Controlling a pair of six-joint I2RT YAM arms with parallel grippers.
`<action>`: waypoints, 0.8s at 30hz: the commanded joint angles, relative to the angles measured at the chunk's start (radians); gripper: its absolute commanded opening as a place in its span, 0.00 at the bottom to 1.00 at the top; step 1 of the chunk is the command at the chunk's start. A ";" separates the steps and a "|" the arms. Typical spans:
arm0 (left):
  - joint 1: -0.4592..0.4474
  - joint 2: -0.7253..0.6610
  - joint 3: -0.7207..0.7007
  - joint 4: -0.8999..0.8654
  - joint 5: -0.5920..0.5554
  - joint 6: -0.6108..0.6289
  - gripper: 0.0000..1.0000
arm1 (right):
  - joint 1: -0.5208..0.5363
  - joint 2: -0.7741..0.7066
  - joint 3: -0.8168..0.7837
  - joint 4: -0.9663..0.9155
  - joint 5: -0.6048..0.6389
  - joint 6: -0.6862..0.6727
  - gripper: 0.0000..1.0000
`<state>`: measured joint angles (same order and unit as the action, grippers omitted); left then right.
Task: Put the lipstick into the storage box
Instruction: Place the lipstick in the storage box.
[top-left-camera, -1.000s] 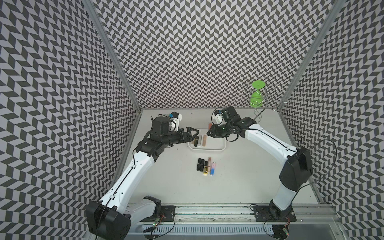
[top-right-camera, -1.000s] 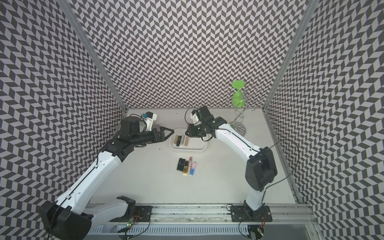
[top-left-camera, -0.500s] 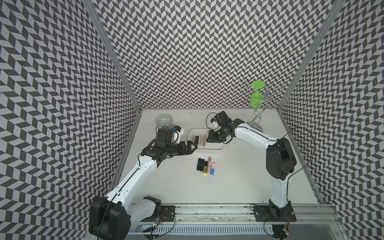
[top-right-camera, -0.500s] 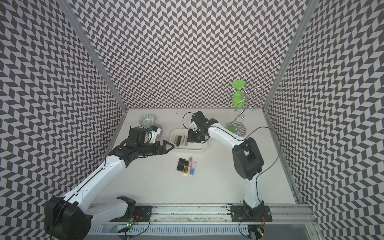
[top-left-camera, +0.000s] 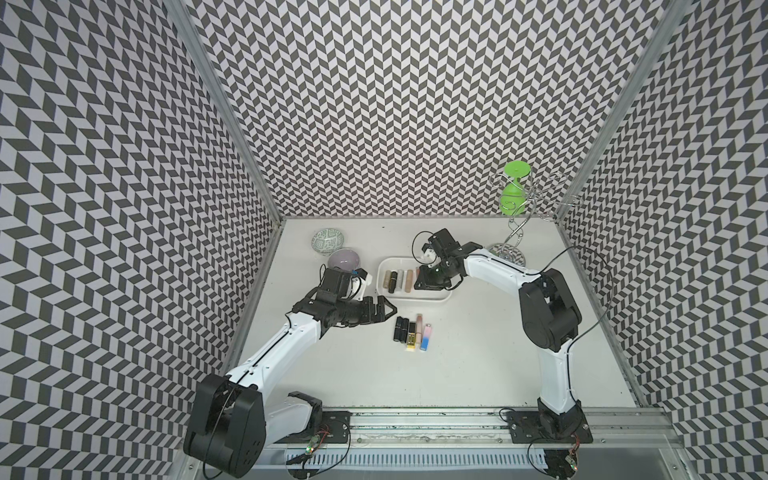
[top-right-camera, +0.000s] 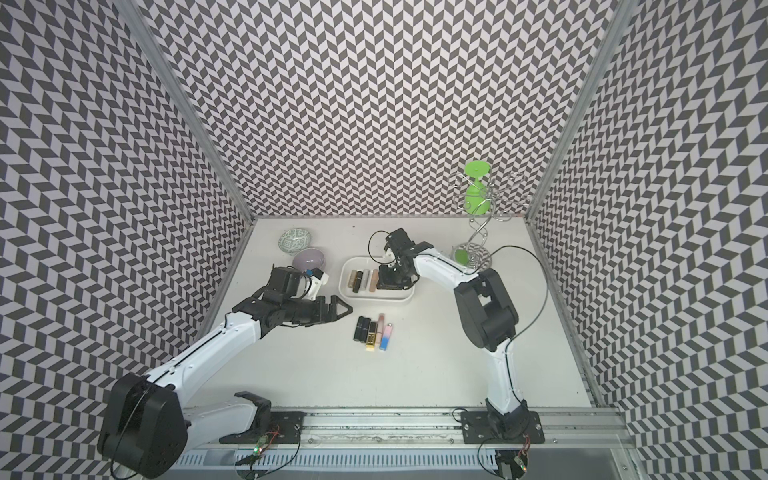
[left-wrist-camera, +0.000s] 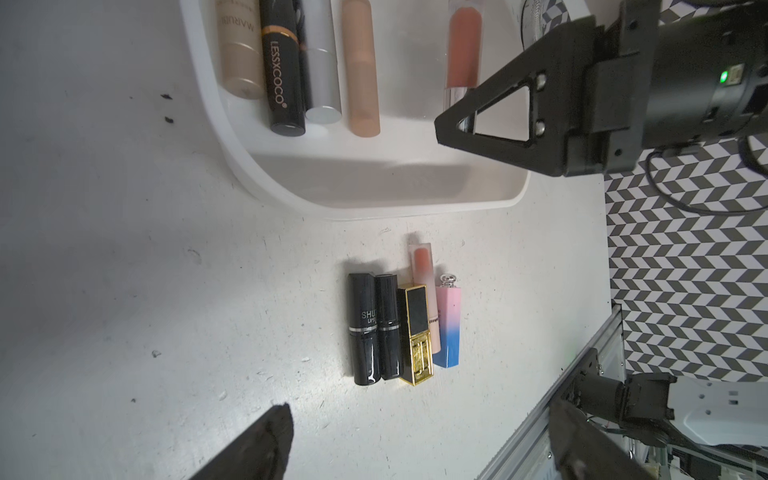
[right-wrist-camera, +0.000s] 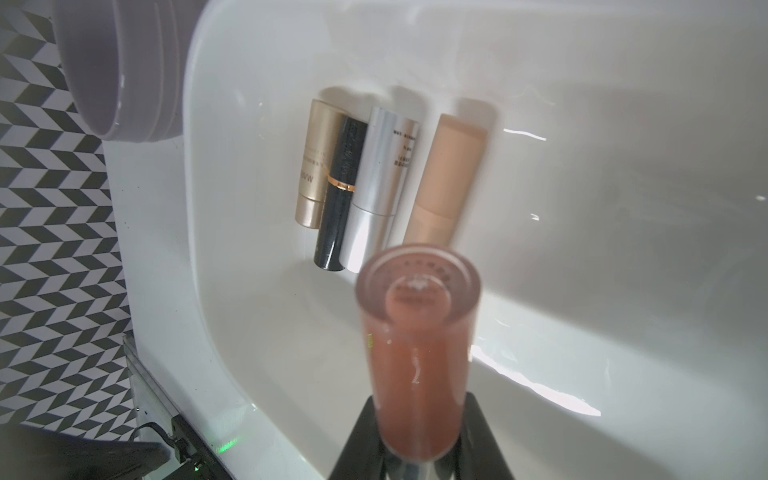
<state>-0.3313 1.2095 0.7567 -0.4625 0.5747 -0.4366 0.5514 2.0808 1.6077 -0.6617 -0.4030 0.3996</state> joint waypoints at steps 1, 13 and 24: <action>0.003 0.011 -0.008 0.044 0.025 0.010 0.99 | -0.008 0.030 -0.006 0.051 -0.018 -0.011 0.20; 0.003 0.054 -0.010 0.054 0.031 0.019 0.99 | -0.024 0.103 0.017 0.071 -0.032 -0.011 0.21; 0.003 0.072 -0.012 0.065 0.030 0.010 0.99 | -0.029 0.148 0.049 0.073 -0.059 -0.009 0.30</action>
<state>-0.3313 1.2766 0.7532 -0.4194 0.5961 -0.4355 0.5251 2.1963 1.6352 -0.6170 -0.4511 0.3996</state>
